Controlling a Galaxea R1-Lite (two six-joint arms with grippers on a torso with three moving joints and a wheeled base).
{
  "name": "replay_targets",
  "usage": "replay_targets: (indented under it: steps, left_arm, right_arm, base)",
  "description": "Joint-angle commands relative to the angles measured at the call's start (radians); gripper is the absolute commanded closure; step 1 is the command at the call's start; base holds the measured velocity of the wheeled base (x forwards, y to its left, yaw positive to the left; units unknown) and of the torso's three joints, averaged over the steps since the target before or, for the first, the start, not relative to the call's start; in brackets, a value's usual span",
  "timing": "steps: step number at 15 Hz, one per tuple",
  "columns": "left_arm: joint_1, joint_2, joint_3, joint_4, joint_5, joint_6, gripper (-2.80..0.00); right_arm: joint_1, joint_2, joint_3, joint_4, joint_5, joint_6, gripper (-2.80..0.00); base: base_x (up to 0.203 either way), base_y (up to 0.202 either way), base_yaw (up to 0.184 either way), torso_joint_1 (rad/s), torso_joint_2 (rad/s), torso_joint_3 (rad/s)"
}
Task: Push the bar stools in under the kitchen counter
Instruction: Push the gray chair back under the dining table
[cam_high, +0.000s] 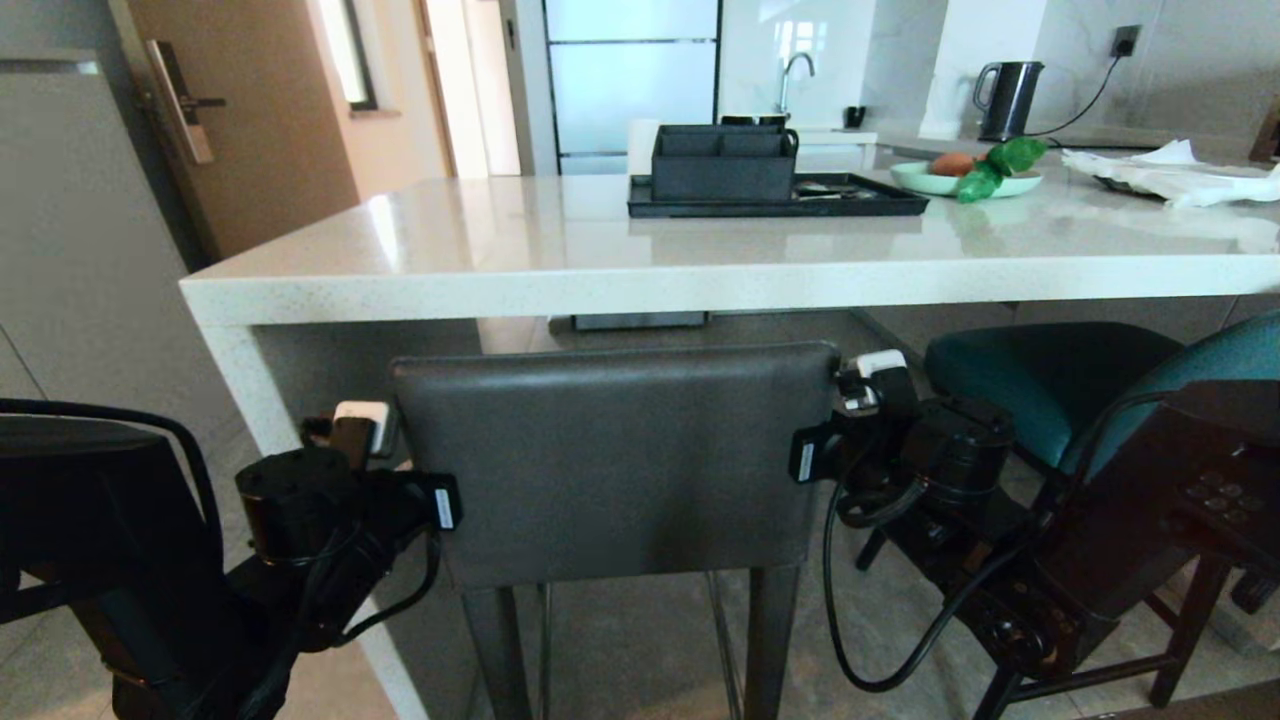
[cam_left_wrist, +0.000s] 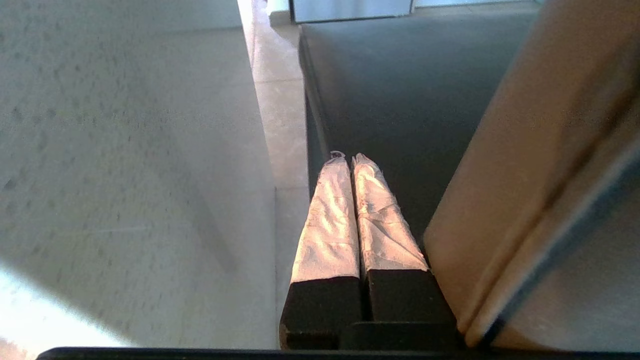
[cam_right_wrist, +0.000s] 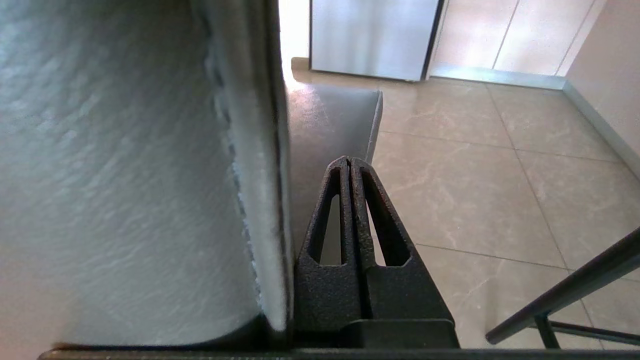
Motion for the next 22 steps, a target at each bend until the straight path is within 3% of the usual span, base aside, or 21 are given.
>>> replay_targets:
  steps: [1, 16, 22]
  left_arm:
    - [-0.002, -0.043, 0.032, -0.008, 0.000, -0.003, 0.00]
    - [-0.073, -0.385, 0.356, -0.008, 0.040, 0.003, 0.00]
    - [-0.089, -0.587, 0.391, 0.008, 0.076, 0.001, 0.00]
  right_arm:
    - [-0.001, -0.046, 0.018, -0.008, -0.003, 0.000, 0.00]
    - [0.040, -0.392, 0.391, -0.018, -0.032, 0.006, 0.00]
    - [0.031, -0.554, 0.515, -0.017, -0.039, 0.007, 0.00]
  base:
    - [0.000, 0.000, 0.000, 0.000, 0.00, 0.000]
    - [0.000, 0.000, 0.000, 0.000, 0.00, 0.000]
    - [0.000, 0.000, 0.000, 0.000, 0.00, 0.000]
